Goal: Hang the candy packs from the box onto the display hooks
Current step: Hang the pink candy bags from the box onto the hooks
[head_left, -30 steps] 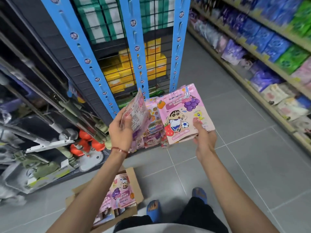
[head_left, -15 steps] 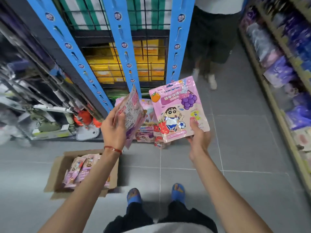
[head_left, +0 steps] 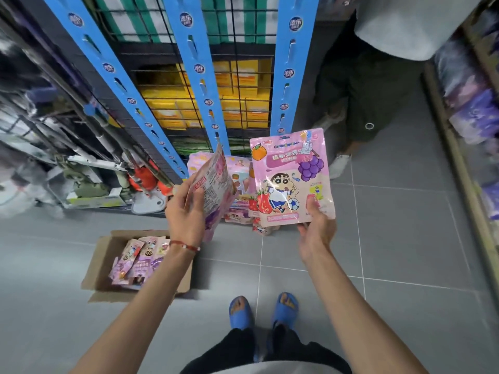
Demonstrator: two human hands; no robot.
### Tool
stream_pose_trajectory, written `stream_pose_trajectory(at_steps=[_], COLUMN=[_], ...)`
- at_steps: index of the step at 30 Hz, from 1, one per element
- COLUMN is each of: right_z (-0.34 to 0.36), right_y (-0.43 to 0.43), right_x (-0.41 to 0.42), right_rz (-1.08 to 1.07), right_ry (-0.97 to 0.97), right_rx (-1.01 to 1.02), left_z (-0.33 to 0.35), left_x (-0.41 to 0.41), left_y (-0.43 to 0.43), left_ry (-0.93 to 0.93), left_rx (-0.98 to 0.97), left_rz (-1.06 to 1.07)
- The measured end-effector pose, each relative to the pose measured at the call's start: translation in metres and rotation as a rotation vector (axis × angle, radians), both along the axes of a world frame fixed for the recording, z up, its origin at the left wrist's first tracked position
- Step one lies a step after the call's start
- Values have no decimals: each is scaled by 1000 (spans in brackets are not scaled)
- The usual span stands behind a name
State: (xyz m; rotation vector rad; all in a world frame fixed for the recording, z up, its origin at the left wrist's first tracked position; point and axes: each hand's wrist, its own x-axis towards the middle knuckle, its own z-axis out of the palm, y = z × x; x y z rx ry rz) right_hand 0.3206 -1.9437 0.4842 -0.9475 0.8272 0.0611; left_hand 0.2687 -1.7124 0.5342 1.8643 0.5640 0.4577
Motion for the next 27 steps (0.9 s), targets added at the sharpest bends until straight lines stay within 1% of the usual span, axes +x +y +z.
stream_pose_trajectory(at_steps=[8,18,27], right_z=[-11,-9,-29], right_y=[10,17,28], right_x=[-4,-8,-4], right_rz=[-8,-3,8], right_ry=[18,-16,60], right_rx=[63,99,123], left_z=[0,-2,-14], left_x=[-3,-8,-20], left_y=[-3,1,-2], left_ry=[24,41,70], left_rx=[-32,-59,-124], left_rz=[26,31,21])
